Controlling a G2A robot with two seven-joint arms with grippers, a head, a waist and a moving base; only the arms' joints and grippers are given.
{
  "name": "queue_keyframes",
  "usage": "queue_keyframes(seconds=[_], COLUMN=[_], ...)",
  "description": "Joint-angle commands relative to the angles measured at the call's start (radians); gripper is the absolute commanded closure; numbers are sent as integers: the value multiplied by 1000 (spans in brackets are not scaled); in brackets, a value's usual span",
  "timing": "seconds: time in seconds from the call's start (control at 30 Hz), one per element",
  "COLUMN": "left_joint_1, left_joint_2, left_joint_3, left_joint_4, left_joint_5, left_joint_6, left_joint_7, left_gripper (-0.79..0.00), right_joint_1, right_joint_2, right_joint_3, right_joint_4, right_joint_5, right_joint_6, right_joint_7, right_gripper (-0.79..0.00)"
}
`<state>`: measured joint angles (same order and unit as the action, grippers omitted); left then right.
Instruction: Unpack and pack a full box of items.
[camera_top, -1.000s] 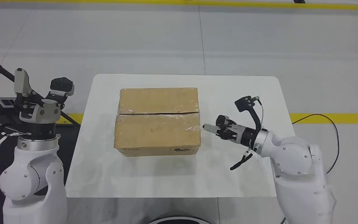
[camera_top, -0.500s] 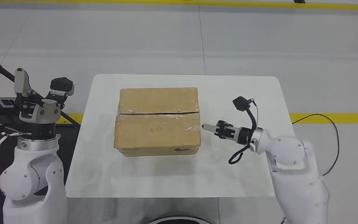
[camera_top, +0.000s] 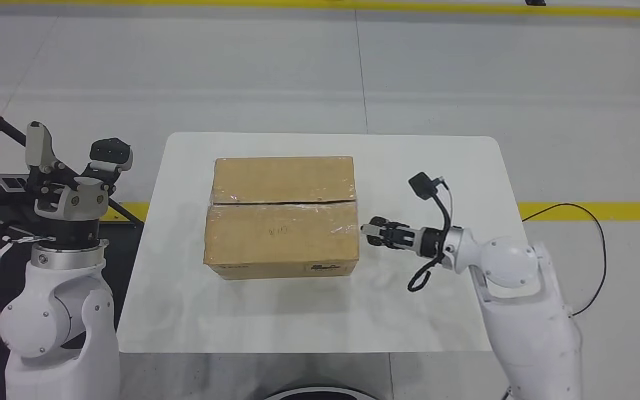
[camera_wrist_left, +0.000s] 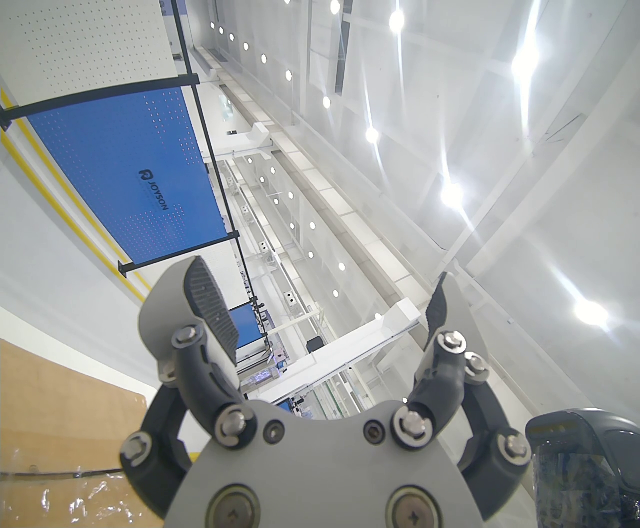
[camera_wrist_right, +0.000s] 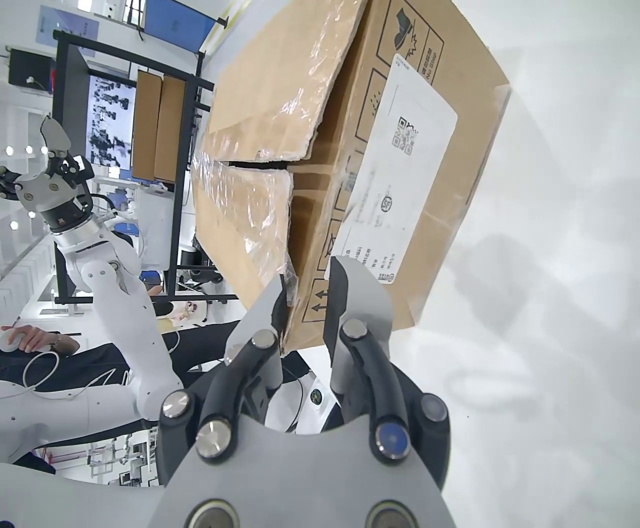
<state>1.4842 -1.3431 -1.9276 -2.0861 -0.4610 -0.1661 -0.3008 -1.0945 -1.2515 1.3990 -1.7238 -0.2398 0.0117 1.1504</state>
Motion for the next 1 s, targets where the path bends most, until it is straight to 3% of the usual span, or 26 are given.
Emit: queue_keyframes(seconds=[0.0, 0.27, 0.97], left_joint_1=[0, 0, 0], left_joint_2=[0, 0, 0], left_joint_3=[0, 0, 0], left_joint_4=[0, 0, 0], left_joint_5=[0, 0, 0], left_joint_6=[0, 0, 0], left_joint_7=[0, 0, 0], left_gripper=[-785, -785, -785], right_joint_1=[4, 11, 14], right_joint_2=[2, 11, 35], right_joint_3=[-3, -18, -36], right_joint_4=[3, 0, -2], right_joint_5=[15, 38, 49], right_joint_6=[-4, 3, 88], right_joint_7=[-5, -7, -37], right_gripper=[-188, -151, -237])
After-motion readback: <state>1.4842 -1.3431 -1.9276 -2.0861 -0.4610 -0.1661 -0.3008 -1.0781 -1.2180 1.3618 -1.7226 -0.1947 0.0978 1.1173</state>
